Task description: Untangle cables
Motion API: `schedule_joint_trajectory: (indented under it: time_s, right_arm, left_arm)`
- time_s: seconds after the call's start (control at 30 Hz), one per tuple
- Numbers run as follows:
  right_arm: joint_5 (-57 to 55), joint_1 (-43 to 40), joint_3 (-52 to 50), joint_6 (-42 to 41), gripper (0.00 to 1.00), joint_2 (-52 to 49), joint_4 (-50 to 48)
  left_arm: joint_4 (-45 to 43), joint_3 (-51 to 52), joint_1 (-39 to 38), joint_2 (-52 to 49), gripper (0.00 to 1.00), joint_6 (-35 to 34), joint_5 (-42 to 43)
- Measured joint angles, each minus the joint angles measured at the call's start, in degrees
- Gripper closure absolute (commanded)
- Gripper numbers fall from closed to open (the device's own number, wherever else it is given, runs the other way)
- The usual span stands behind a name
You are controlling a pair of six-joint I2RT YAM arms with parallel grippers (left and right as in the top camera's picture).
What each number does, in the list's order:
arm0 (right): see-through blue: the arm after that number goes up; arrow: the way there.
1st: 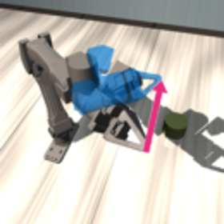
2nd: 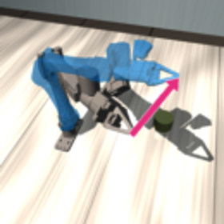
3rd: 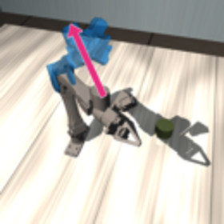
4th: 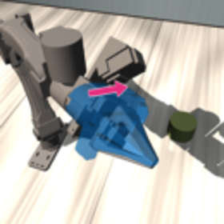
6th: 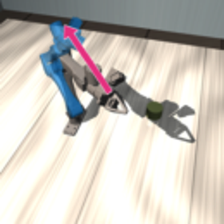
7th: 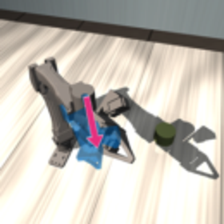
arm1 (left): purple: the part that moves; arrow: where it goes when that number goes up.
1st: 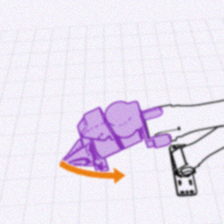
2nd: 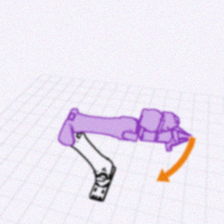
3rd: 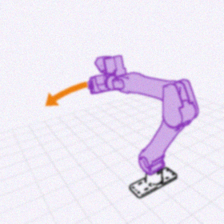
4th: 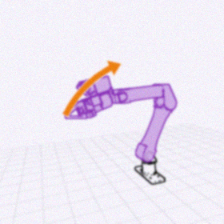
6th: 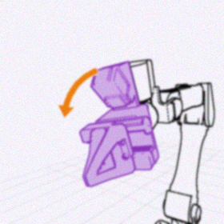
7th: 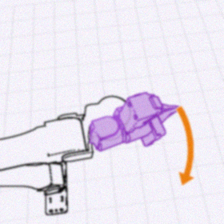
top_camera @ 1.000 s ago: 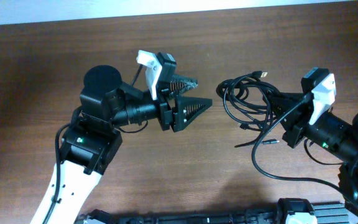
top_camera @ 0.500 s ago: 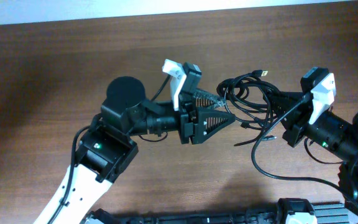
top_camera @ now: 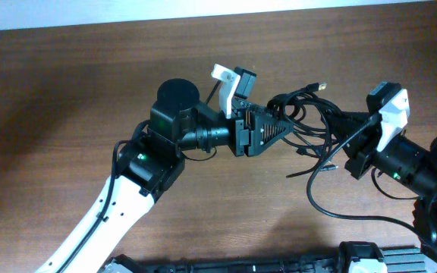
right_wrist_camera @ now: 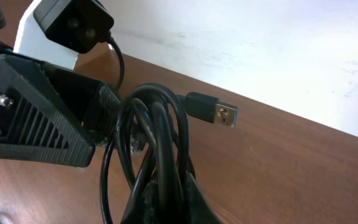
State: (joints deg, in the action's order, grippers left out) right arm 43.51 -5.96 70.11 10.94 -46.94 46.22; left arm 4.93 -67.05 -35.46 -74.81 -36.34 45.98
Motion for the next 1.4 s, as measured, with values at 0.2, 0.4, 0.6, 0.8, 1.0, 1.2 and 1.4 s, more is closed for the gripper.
schedule_joint_trajectory:
  time_s: [0.2, 0.4, 0.6, 0.8, 1.0, 1.2, 1.4]
  right_arm:
    - [1.2, 0.0, 0.0, 0.2, 0.96, 0.0, 0.0]
    - [4.4, 0.0, 0.0, 0.2, 0.96, 0.0, -0.1]
    - [4.3, 0.0, 0.0, 0.2, 0.96, 0.0, -0.2]
    - [1.4, 0.0, 0.0, 0.1, 0.96, 0.0, -0.2]
    - [-2.1, 0.7, 0.0, -0.9, 0.96, -0.3, 1.6]
    - [-6.1, 0.7, 0.0, -1.4, 0.96, -0.3, 4.7]
    - [-6.4, 0.7, 0.0, -1.6, 0.96, -0.3, 7.5]
  left_arm:
    - [-2.0, 0.0, 0.0, 0.0, 0.48, -1.6, -1.3]
    - [-4.8, 0.0, -0.1, 0.0, 0.89, -3.0, -1.8]
    - [-5.2, 0.0, -0.4, 0.0, 1.0, -3.2, -2.1]
    - [-5.1, 0.0, -0.4, 0.0, 1.0, -3.2, -2.3]
    - [-2.4, 0.0, 2.4, 0.0, 1.0, -3.2, 0.2]
    - [-3.7, 0.0, 8.5, 0.0, 1.0, -3.3, 0.1]
    - [-7.0, 0.0, 8.5, 0.0, 1.0, -3.2, 0.0]
